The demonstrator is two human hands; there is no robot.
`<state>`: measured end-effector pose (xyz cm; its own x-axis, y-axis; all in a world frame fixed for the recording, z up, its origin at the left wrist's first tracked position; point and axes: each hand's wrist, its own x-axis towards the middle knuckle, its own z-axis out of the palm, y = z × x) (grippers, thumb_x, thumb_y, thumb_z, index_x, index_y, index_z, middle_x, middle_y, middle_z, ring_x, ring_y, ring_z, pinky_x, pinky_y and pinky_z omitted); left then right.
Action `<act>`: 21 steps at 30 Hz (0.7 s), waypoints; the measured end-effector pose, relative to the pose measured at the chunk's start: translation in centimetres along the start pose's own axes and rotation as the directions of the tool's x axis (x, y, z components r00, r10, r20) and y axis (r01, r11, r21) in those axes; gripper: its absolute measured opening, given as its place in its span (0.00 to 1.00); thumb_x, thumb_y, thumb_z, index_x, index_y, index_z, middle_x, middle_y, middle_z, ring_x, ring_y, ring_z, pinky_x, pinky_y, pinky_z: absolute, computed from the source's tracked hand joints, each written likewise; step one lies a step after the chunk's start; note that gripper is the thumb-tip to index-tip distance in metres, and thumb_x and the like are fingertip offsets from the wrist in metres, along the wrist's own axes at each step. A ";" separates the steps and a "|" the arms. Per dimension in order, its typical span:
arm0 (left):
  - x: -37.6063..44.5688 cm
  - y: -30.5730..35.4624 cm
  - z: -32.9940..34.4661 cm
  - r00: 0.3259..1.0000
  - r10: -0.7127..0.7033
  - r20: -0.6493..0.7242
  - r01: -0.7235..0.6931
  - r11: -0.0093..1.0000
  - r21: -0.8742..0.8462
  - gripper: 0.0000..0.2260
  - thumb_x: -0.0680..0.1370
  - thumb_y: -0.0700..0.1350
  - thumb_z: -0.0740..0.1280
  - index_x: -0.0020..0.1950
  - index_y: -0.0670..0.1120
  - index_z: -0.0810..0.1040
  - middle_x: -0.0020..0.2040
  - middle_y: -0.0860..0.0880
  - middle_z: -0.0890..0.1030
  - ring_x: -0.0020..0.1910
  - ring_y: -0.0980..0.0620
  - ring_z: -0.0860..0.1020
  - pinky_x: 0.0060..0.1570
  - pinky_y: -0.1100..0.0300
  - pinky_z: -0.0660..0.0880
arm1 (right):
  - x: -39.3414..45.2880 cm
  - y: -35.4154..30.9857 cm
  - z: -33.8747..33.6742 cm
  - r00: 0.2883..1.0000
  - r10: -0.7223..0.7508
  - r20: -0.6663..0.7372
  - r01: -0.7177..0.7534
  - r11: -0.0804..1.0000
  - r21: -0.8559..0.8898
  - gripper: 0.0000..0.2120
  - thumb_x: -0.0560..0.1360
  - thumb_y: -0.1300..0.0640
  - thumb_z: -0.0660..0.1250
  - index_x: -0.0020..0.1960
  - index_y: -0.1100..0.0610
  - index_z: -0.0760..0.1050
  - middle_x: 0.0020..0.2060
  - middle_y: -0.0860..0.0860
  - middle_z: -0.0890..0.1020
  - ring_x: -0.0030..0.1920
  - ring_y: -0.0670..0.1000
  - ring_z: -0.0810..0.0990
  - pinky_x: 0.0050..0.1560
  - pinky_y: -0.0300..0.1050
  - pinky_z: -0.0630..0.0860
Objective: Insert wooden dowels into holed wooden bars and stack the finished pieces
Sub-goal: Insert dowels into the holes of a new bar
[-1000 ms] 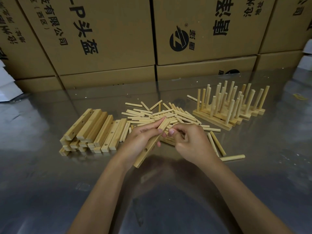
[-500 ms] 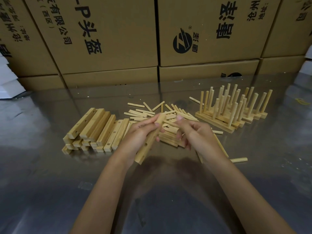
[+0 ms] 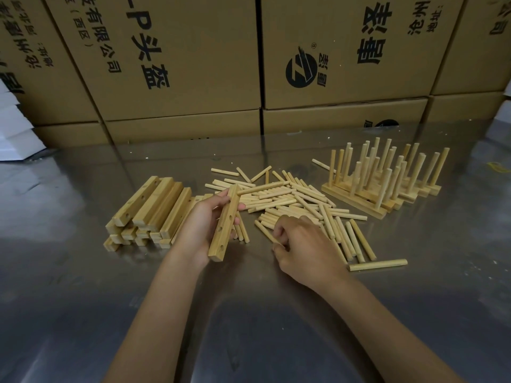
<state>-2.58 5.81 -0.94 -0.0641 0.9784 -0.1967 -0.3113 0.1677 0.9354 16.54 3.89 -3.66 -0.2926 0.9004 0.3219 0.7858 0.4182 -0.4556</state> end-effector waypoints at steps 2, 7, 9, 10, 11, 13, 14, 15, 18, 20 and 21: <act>0.0 -0.1 0.0 1.000 -0.006 -0.007 0.006 1.000 -0.012 0.16 0.82 0.43 0.58 0.68 0.48 0.75 0.46 0.47 0.85 0.31 0.53 0.77 0.25 0.62 0.73 | -0.1 -0.1 0.1 1.000 0.019 -0.008 -0.019 1.000 -0.012 0.05 0.76 0.57 0.65 0.51 0.50 0.76 0.42 0.43 0.79 0.53 0.46 0.71 0.51 0.44 0.72; 0.0 0.0 -0.2 1.000 -0.017 -0.016 0.017 1.000 -0.021 0.15 0.83 0.43 0.58 0.67 0.48 0.76 0.45 0.47 0.85 0.30 0.54 0.78 0.25 0.63 0.73 | -0.2 -0.4 0.1 0.995 0.020 -0.099 -0.033 0.990 -0.140 0.07 0.77 0.59 0.61 0.52 0.54 0.76 0.48 0.48 0.78 0.54 0.50 0.72 0.53 0.45 0.73; -0.1 0.1 -0.1 1.000 -0.021 -0.017 0.021 0.999 -0.036 0.14 0.83 0.43 0.57 0.66 0.48 0.76 0.44 0.47 0.85 0.29 0.54 0.78 0.25 0.63 0.73 | -0.1 -0.5 -0.3 0.989 0.041 -0.143 -0.054 0.994 -0.091 0.06 0.77 0.61 0.60 0.52 0.53 0.73 0.45 0.49 0.79 0.50 0.51 0.73 0.47 0.46 0.72; -0.1 0.1 -0.1 1.000 -0.023 -0.019 0.022 0.999 -0.041 0.15 0.83 0.43 0.57 0.66 0.48 0.76 0.43 0.47 0.85 0.29 0.54 0.77 0.25 0.63 0.73 | -0.1 -0.5 -0.5 0.986 0.054 -0.155 -0.060 0.997 -0.040 0.06 0.78 0.61 0.60 0.52 0.52 0.72 0.42 0.49 0.79 0.48 0.51 0.75 0.43 0.47 0.72; -0.1 0.1 -0.1 0.999 -0.024 -0.022 0.023 0.999 -0.042 0.15 0.83 0.43 0.57 0.66 0.48 0.76 0.42 0.48 0.85 0.29 0.54 0.77 0.25 0.63 0.73 | 0.0 -0.5 -0.7 0.986 0.061 -0.154 -0.057 0.998 0.035 0.06 0.79 0.61 0.60 0.52 0.52 0.71 0.41 0.49 0.79 0.45 0.51 0.76 0.41 0.48 0.71; -0.2 0.0 0.1 0.999 -0.024 -0.025 0.024 0.999 -0.036 0.15 0.83 0.43 0.57 0.67 0.48 0.77 0.41 0.48 0.85 0.29 0.54 0.77 0.25 0.63 0.74 | 0.1 -0.8 -1.0 0.990 0.040 -0.135 -0.011 0.979 0.205 0.07 0.79 0.61 0.60 0.53 0.51 0.72 0.40 0.47 0.79 0.42 0.49 0.78 0.40 0.47 0.73; -0.3 0.0 0.2 0.999 -0.026 -0.020 0.026 0.999 -0.031 0.15 0.83 0.43 0.57 0.67 0.49 0.77 0.41 0.48 0.85 0.29 0.54 0.77 0.26 0.63 0.74 | 0.1 -1.0 -1.0 0.992 0.011 -0.128 0.021 0.969 0.246 0.08 0.79 0.61 0.60 0.54 0.50 0.74 0.41 0.47 0.80 0.42 0.47 0.77 0.41 0.46 0.73; -0.3 0.0 0.4 0.999 -0.030 -0.015 0.029 0.999 -0.027 0.15 0.83 0.43 0.57 0.67 0.49 0.77 0.42 0.48 0.85 0.29 0.54 0.77 0.26 0.63 0.74 | 0.0 -1.2 -0.9 0.992 -0.021 -0.124 0.053 0.965 0.258 0.09 0.80 0.61 0.60 0.56 0.50 0.76 0.42 0.46 0.79 0.43 0.45 0.76 0.41 0.43 0.71; -0.3 -0.1 0.8 0.999 -0.037 -0.021 0.036 0.999 -0.020 0.14 0.83 0.43 0.57 0.66 0.49 0.77 0.41 0.48 0.85 0.28 0.55 0.77 0.25 0.63 0.73 | -0.2 -1.5 -0.8 0.986 -0.084 -0.141 0.119 0.958 0.260 0.13 0.79 0.60 0.61 0.60 0.50 0.78 0.47 0.43 0.79 0.49 0.43 0.74 0.48 0.38 0.71; -0.3 -0.1 0.9 0.999 -0.033 -0.024 0.032 0.999 -0.014 0.15 0.83 0.43 0.57 0.67 0.48 0.77 0.41 0.48 0.85 0.29 0.55 0.77 0.24 0.63 0.73 | -0.2 -1.5 -0.9 0.979 -0.102 -0.174 0.141 0.963 0.228 0.14 0.79 0.60 0.62 0.60 0.51 0.79 0.50 0.43 0.80 0.52 0.42 0.74 0.51 0.37 0.72; -0.4 -0.1 0.9 0.999 -0.031 -0.025 0.031 0.999 -0.010 0.15 0.83 0.43 0.58 0.67 0.48 0.77 0.41 0.48 0.85 0.29 0.55 0.76 0.24 0.63 0.73 | -0.2 -1.5 -0.9 0.976 -0.112 -0.186 0.150 0.966 0.208 0.14 0.78 0.60 0.62 0.60 0.51 0.79 0.49 0.43 0.80 0.52 0.42 0.73 0.51 0.36 0.71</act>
<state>-1.72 5.53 -0.71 -0.0784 0.9692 -0.2334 -0.3228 0.1969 0.9258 15.93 2.98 -2.29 -0.2719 0.8099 0.5198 0.6020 0.5645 -0.5647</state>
